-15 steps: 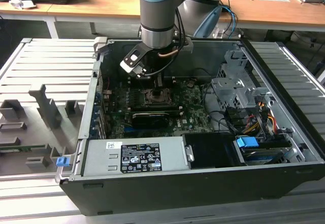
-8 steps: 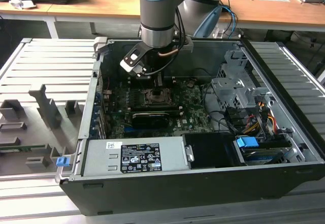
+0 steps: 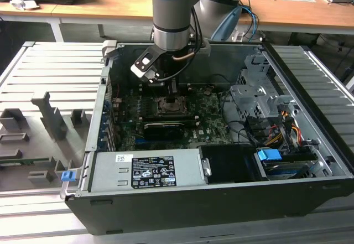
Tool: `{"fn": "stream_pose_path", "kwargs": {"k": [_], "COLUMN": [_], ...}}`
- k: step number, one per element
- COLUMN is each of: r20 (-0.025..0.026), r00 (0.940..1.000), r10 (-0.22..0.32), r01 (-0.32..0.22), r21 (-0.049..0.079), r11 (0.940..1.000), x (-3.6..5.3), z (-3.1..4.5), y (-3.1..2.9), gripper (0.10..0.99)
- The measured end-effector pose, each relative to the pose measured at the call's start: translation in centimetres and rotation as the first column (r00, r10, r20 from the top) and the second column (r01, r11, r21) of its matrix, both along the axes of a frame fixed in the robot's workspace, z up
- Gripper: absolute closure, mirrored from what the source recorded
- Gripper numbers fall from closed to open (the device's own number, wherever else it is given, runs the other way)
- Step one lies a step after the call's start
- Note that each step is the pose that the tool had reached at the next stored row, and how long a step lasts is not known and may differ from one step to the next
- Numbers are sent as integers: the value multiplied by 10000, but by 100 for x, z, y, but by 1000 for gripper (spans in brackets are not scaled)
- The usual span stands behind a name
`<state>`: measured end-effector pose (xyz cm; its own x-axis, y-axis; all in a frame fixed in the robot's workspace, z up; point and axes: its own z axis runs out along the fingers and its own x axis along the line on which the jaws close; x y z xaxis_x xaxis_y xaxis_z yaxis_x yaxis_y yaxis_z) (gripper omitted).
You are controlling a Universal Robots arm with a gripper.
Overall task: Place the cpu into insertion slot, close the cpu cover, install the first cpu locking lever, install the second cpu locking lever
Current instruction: 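Install the first cpu locking lever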
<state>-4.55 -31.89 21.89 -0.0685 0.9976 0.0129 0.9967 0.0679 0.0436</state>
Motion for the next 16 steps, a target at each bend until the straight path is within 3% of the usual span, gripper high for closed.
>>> {"fn": "stream_pose_path", "kwargs": {"k": [16], "r20": [0], "r00": [10000], "r10": [0], "r01": [0], "r21": [1], "r11": [10000], "x": [0], "z": [68], "y": [0], "gripper": [980]}}
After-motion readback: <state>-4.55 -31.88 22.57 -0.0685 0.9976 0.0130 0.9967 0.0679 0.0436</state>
